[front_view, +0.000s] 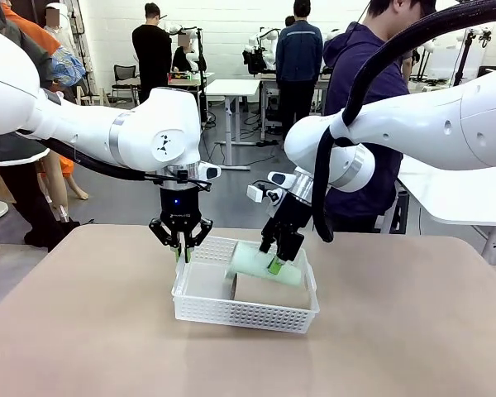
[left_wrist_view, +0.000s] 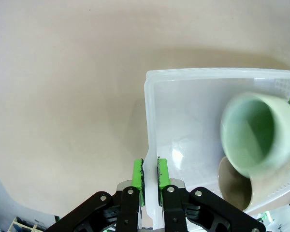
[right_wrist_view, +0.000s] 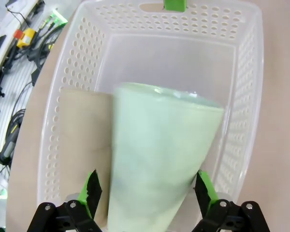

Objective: Clean and organize the cups into the basket.
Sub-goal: Pick up the Reusable plastic cup from the right side of the table and stack it inside the Organizing basket in the center of the table.

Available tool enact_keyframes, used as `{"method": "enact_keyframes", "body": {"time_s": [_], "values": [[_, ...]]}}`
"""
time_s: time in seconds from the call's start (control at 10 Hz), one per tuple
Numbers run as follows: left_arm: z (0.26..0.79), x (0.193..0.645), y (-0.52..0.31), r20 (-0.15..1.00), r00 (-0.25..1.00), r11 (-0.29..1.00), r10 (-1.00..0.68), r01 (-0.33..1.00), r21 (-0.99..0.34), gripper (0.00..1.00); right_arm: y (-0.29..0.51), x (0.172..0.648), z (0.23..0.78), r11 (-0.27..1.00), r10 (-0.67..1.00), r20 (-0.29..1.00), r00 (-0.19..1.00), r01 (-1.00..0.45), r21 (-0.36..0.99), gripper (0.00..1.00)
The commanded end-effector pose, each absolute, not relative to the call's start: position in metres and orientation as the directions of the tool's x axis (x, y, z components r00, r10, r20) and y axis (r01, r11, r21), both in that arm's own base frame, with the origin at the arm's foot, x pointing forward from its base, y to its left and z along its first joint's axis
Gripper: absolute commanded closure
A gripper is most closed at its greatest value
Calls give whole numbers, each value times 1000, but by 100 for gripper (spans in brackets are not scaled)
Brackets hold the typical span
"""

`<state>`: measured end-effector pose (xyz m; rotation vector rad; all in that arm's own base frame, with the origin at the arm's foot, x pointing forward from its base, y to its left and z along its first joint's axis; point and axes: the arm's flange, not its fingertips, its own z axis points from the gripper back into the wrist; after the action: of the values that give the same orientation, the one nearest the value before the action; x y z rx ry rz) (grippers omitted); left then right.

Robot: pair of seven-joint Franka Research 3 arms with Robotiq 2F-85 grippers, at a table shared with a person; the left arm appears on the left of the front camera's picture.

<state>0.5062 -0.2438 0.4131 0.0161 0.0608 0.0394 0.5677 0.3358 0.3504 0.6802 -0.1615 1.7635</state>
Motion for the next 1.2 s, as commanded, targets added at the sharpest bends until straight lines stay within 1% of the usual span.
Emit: {"method": "enact_keyframes", "body": {"time_s": [0.0,0.2,0.3,0.5,0.6,0.7,0.8,1.0,1.1], "values": [[413,505,-245,-56,997,999,51,-50,17,100,331,565,353,-329,812,564,-150,-916,230,0],[413,505,-245,-56,997,999,51,-50,17,100,325,564,358,-327,799,584,-147,-920,216,0],[413,505,-245,-56,997,999,51,-50,17,100,315,559,371,-328,777,610,-154,-926,184,0],[413,505,-245,-56,997,999,51,-50,17,100,276,529,412,-347,690,695,-202,-935,72,0],[413,505,-245,-56,997,999,51,-50,17,100,244,505,438,-352,611,758,-228,-936,2,0],[413,505,-245,-56,997,999,51,-50,17,100,211,482,456,-322,558,791,-250,-944,-72,0],[413,505,-245,-56,997,999,51,-50,17,100,173,458,464,-275,494,834,-245,-954,-118,0],[413,505,-245,-56,997,999,51,-50,17,100,98,417,456,-183,362,907,-217,-970,-159,0],[413,505,-245,-56,997,999,51,-50,17,100,65,406,446,-121,301,936,-183,-981,-152,0]]}}
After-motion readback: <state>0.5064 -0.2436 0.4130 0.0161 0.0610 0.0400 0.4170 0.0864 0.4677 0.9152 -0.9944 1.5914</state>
